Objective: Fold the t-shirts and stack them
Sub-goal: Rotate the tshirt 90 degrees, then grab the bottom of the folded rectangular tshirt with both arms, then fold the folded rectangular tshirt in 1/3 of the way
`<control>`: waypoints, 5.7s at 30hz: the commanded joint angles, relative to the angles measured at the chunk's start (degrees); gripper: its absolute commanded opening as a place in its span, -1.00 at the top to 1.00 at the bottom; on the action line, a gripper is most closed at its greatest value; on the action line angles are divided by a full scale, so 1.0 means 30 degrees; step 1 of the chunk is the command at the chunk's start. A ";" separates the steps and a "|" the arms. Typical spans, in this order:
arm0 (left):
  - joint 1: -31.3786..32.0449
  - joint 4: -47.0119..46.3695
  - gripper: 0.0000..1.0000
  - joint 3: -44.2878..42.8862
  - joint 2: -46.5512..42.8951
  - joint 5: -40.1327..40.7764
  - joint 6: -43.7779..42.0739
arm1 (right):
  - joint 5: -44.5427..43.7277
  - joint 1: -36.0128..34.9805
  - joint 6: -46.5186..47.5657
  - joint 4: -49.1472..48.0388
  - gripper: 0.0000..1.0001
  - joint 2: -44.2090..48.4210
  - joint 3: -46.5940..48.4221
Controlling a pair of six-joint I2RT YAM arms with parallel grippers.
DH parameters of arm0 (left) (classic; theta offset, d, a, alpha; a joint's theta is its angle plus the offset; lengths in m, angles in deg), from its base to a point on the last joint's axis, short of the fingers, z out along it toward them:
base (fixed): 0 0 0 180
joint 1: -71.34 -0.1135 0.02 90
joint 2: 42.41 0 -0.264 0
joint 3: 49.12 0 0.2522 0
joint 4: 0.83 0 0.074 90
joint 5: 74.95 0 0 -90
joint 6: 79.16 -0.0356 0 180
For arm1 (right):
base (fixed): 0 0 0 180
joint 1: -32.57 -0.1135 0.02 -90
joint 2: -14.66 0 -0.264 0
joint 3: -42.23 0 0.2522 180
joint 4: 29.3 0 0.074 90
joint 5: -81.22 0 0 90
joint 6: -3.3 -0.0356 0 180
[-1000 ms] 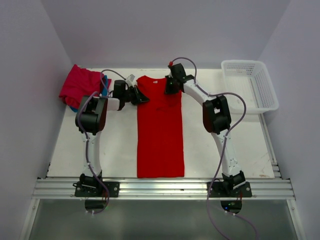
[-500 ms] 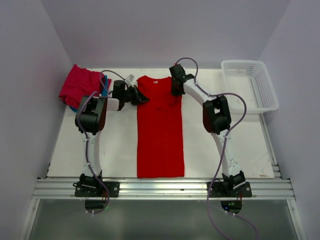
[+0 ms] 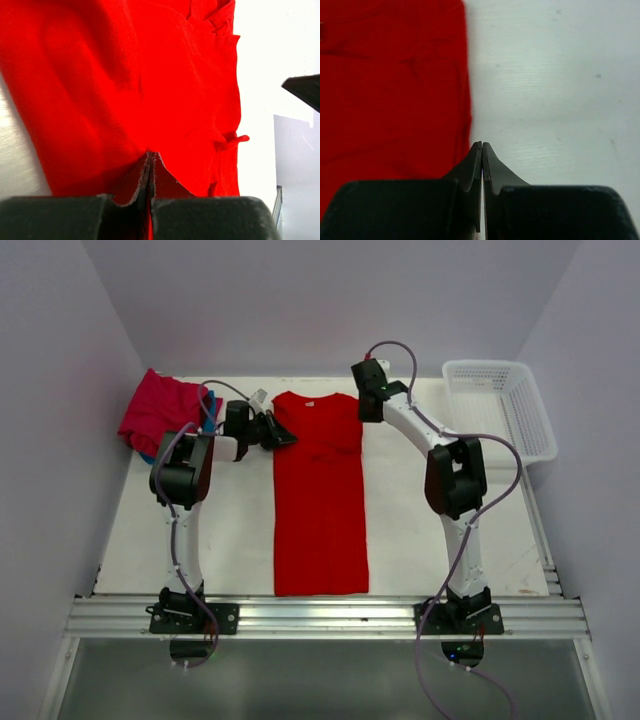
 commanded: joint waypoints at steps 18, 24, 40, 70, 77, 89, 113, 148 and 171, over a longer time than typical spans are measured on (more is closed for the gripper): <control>-0.0632 -0.0796 1.00 0.0631 0.0108 -0.0136 0.0135 | 0.9910 0.0056 -0.1374 -0.4456 1.00 0.0917 -0.4164; -0.0661 -0.0884 1.00 0.0631 0.0108 -0.0136 0.0194 | 0.6719 0.0028 -0.1170 -0.3725 1.00 0.2849 -0.6186; -0.0487 0.2334 1.00 0.2845 -0.6679 0.1619 -0.2820 | 0.5394 -0.0352 -0.0290 -0.4660 1.00 1.3268 -1.4093; 0.9062 1.7128 -0.70 1.9820 -3.1325 0.4404 0.4264 | 1.6497 -0.1994 -0.9603 -0.4281 -0.42 2.8750 -3.0973; 1.0236 1.8744 -0.65 2.0024 -3.0891 0.5401 0.5087 | 1.5683 -0.2900 -1.0778 -0.3726 -0.33 2.8782 -3.1182; 1.3429 1.5494 -0.58 2.1109 -2.6875 0.6278 0.6961 | 1.3922 -0.5743 -1.2097 -0.3227 -0.16 2.7198 -3.0945; 1.4397 1.4232 0.35 2.1490 -2.6903 0.7628 0.8162 | 1.3131 -0.7266 -1.3503 -0.7148 0.02 2.3890 -3.2322; 1.5042 1.4906 1.00 1.6599 -2.6348 1.6261 0.3010 | 0.8826 -0.7678 -0.9081 -0.4926 1.00 2.1168 -2.5120; 1.1263 0.8081 1.00 1.3379 -2.0460 1.7179 -0.1883 | 0.6743 -0.4748 -0.5418 -0.7356 1.00 1.5568 -2.0987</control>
